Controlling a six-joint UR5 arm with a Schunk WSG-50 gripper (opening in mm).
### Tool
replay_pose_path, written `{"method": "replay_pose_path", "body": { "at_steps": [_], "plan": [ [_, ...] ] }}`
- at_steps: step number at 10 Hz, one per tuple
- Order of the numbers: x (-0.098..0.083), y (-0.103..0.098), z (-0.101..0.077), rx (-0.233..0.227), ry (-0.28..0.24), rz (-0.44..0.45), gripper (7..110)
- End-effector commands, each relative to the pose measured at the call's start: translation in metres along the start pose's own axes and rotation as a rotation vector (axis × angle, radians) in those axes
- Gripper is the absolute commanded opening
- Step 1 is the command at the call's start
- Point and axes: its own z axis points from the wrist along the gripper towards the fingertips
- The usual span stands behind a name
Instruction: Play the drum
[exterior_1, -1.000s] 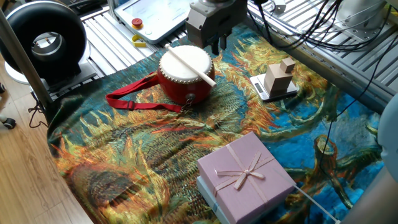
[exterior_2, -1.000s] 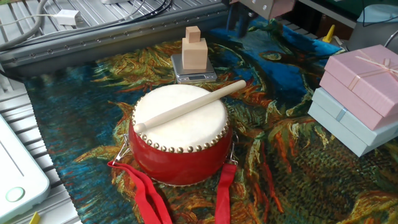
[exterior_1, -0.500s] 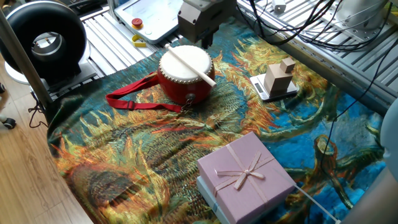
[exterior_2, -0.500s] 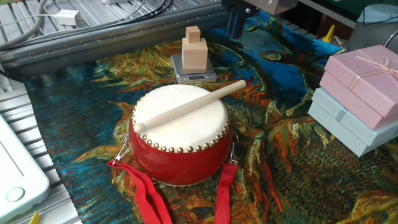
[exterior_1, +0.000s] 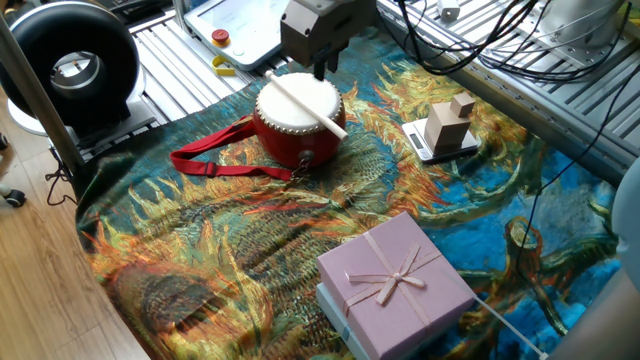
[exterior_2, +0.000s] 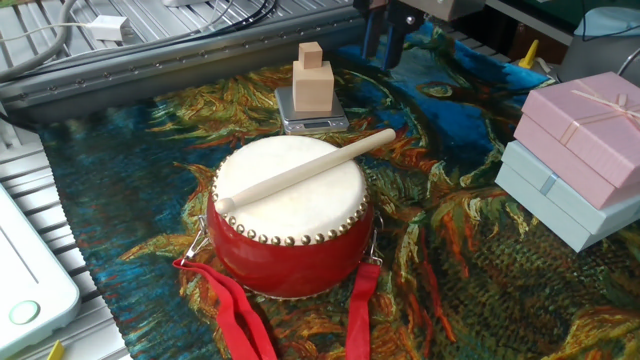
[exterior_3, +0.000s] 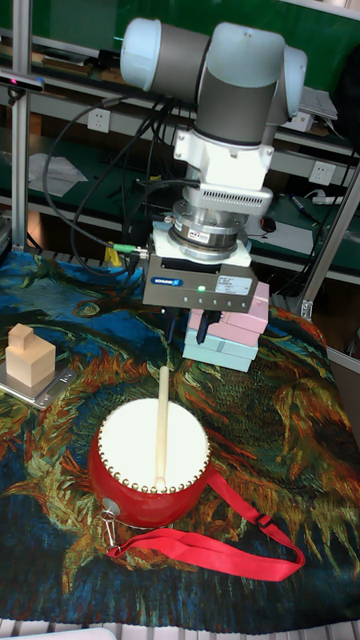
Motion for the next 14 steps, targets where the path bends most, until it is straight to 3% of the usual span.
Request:
{"method": "replay_pose_path", "body": {
  "at_steps": [1,2,3,6,8,12,14],
  "plan": [
    [-0.004,0.004,0.004,-0.021,-0.02,-0.012,44],
    [-0.005,0.005,0.006,-0.022,-0.021,-0.018,44],
    [-0.004,0.004,0.01,-0.021,-0.019,-0.028,66],
    [0.007,-0.003,0.025,0.011,0.006,-0.028,66],
    [0.014,-0.005,0.031,0.009,0.001,-0.026,66],
    [0.008,0.006,0.044,-0.012,-0.042,-0.007,66],
    [0.008,0.003,0.05,0.0,-0.042,-0.003,66]
  ]
}}
